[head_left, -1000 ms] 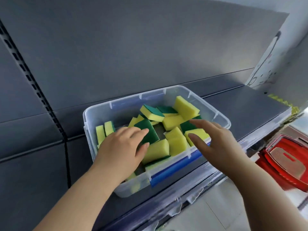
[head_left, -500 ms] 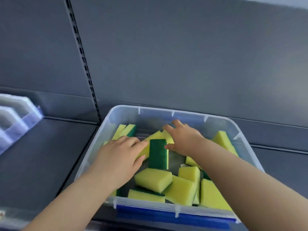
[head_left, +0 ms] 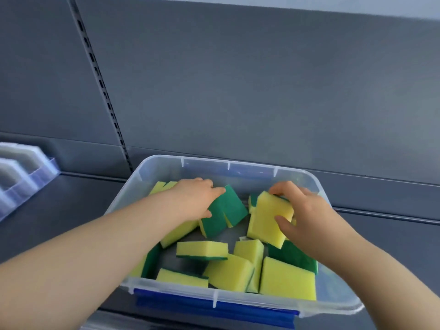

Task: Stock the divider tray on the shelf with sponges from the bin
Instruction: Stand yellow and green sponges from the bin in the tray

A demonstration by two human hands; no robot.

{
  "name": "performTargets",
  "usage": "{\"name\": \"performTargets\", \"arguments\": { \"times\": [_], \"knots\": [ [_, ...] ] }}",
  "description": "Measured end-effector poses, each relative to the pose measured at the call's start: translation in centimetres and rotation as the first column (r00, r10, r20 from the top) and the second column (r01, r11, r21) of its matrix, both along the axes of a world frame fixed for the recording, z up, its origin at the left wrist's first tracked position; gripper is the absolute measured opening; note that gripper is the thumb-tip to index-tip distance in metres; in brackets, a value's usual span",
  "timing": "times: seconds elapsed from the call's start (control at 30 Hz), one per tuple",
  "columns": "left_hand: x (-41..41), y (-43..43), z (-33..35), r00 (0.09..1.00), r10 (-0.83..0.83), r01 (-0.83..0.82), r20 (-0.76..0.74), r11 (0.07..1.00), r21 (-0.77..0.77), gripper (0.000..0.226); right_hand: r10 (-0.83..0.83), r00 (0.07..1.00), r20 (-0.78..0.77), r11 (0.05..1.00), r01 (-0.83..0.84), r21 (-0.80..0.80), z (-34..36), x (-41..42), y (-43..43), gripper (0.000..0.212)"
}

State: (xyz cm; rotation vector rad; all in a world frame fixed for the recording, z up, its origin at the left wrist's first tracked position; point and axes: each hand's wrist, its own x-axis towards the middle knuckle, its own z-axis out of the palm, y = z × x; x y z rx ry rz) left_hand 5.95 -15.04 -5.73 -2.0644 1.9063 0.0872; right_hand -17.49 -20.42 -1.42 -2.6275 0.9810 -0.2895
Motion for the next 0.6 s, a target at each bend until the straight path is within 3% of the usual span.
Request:
{"name": "performTargets", "arguments": {
  "times": [0.1,0.17,0.33,0.47,0.6],
  "knots": [
    [-0.2,-1.1,-0.4,0.999,0.033,-0.027,-0.026,0.978,0.205,0.089,-0.051,0.998,0.020,0.997,0.050,0.051,-1.3,-1.6,0.6,0.048],
    [-0.3,-1.1,-0.6,1.000,0.011,-0.003,-0.028,0.966,0.259,0.092,-0.073,0.996,0.042,0.995,0.070,0.071,-2.0,-2.0,0.8,0.051],
    [0.4,0.0,-1.0,0.993,0.018,-0.005,-0.119,0.994,0.105,0.064,-0.097,0.994,0.047,0.992,0.093,0.088,-2.8,-1.8,1.0,0.053],
    [0.3,0.6,0.2,0.987,-0.096,0.101,-0.128,0.994,0.038,0.072,-0.112,0.993,0.029,0.989,0.108,0.097,-2.9,-1.4,1.2,0.053],
    [-0.9,1.5,1.7,0.991,-0.128,0.129,-0.047,0.992,0.002,0.060,-0.113,0.994,0.009,0.990,0.112,0.092,-3.1,-1.2,1.6,0.054]
  ]
}}
